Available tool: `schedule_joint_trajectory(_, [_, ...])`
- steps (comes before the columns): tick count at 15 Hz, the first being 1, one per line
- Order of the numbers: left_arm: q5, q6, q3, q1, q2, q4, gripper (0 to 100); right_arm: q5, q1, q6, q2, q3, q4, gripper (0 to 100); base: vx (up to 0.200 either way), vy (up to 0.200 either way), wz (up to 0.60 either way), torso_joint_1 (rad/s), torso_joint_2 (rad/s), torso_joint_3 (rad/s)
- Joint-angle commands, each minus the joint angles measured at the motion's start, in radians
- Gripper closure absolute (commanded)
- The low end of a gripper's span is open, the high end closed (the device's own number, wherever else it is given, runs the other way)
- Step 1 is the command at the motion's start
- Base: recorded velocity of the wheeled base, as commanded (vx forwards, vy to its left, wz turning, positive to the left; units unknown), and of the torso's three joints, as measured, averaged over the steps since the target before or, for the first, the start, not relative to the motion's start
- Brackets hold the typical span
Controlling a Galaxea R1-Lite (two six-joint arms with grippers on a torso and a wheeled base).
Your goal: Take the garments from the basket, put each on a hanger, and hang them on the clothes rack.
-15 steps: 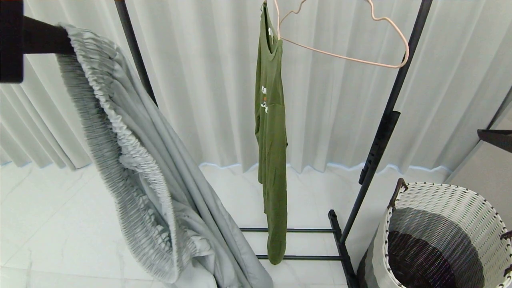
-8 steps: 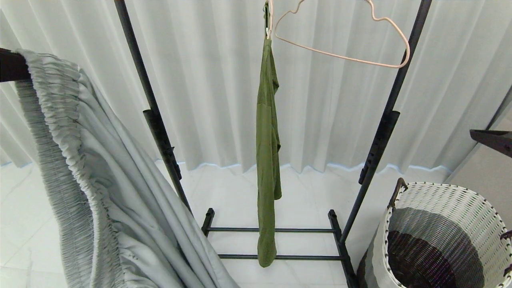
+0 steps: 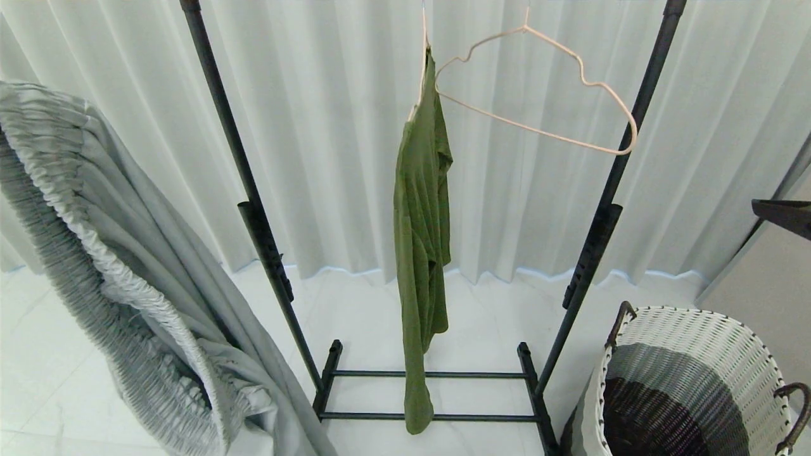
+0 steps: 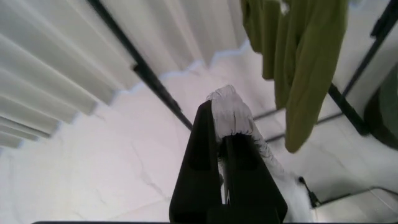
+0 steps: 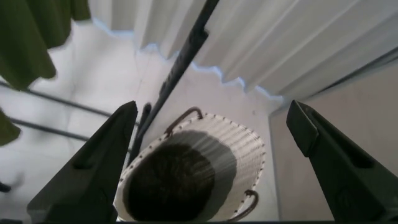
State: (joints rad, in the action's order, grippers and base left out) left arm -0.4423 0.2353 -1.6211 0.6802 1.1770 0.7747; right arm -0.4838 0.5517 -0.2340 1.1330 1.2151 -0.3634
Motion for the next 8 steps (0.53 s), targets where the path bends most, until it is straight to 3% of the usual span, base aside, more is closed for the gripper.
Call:
schedule_joint_trajectory(1, [0.001, 0.001, 0.003, -0.001, -0.002, 0.003, 100, 0.01, -0.026, -0.001, 0.021, 0.003, 0.0, 0, 0.0, 0.0, 0.0, 0.08, -0.52, -0.32])
schedule_joint_trajectory(4, [0.001, 0.002, 0.004, -0.001, 0.001, 0.003, 100, 0.064, -0.059, -0.001, 0.028, 0.007, 0.001, 0, 0.0, 0.0, 0.0, 0.154, -0.46, -0.32])
schedule_joint_trajectory(8, [0.001, 0.002, 0.006, -0.001, 0.01, 0.003, 100, 0.079, -0.061, -0.001, 0.05, 0.001, 0.064, 0, 0.0, 0.0, 0.0, 0.168, -0.48, -0.3])
